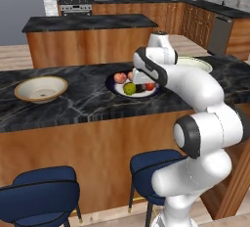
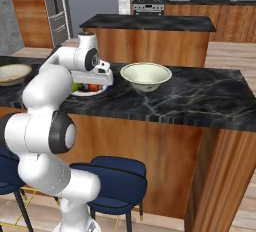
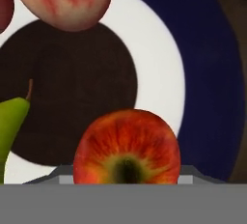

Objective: Take the fruits from the plate on the dining counter and place two fruits in each bowl.

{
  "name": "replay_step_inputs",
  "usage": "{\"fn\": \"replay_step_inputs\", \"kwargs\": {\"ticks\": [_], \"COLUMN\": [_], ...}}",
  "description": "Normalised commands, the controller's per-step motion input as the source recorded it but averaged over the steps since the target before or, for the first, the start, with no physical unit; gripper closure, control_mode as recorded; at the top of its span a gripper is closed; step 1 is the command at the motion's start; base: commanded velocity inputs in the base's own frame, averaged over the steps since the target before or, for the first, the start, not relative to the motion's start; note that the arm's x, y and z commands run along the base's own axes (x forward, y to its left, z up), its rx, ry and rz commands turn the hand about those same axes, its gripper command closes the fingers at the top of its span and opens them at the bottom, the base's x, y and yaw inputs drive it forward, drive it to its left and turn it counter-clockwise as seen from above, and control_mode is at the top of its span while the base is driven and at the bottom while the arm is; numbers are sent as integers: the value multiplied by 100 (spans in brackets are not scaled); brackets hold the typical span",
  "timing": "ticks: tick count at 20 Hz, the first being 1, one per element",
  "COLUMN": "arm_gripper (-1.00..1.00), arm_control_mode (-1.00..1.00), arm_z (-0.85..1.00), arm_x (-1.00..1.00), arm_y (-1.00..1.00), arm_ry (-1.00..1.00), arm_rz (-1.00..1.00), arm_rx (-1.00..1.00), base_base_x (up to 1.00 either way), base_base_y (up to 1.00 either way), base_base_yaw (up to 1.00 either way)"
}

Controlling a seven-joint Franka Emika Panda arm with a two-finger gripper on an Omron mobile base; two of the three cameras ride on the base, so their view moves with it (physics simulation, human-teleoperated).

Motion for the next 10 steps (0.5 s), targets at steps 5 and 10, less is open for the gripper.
{"fn": "replay_step_inputs", "kwargs": {"ticks": [5,10], "arm_gripper": [100,100], "arm_control_mode": [-100,-100], "arm_z": [87,96], "arm_x": [-20,-21], "arm_y": [-4,0], "arm_ry": [-2,-14], "arm_rz": [1,0], "arm_rx": [0,0], "base_base_x": [0,0], "base_base_y": [0,0], "base_base_yaw": [0,0]}}
